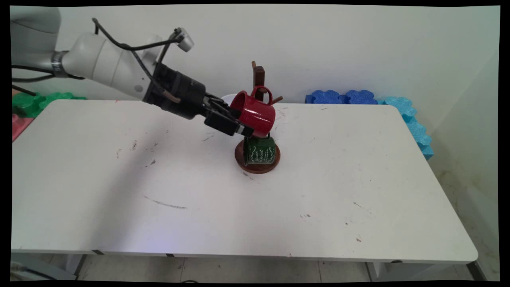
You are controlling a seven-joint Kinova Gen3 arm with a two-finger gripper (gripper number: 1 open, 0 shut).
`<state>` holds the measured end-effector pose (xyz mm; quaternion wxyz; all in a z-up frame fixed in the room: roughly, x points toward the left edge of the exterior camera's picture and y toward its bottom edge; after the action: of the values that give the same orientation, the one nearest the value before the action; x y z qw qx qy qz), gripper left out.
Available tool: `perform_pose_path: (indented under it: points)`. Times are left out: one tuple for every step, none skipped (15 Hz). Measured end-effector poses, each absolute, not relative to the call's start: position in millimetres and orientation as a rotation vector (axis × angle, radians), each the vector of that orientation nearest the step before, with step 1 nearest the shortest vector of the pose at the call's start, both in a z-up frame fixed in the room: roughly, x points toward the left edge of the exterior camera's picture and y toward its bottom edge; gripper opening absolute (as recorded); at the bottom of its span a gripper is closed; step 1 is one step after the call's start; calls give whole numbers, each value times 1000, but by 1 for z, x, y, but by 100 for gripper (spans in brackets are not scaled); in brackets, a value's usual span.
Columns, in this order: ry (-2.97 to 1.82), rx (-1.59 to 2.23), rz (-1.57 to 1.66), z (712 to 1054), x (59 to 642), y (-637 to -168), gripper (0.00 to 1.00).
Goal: Pick up the red mug from the rack
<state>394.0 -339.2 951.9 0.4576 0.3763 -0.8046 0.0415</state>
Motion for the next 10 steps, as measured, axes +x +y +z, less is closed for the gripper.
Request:
perform_pose_path:
  points:
    - [-1982,929,103,951,392,-340,100]
    - [-1981,932,104,949,390,-342,100]
    - [-1980,935,104,947,387,-344,100]
    - [-1980,938,105,945,385,-345,100]
    - [-1979,941,106,943,383,-346,100]
    - [-1978,943,106,942,380,-348,100]
    - [-1977,946,106,940,378,-349,100]
    - [-1977,947,107,939,377,-350,100]
    - [-1976,949,108,938,375,-351,100]
    - [-1976,950,108,936,373,-352,100]
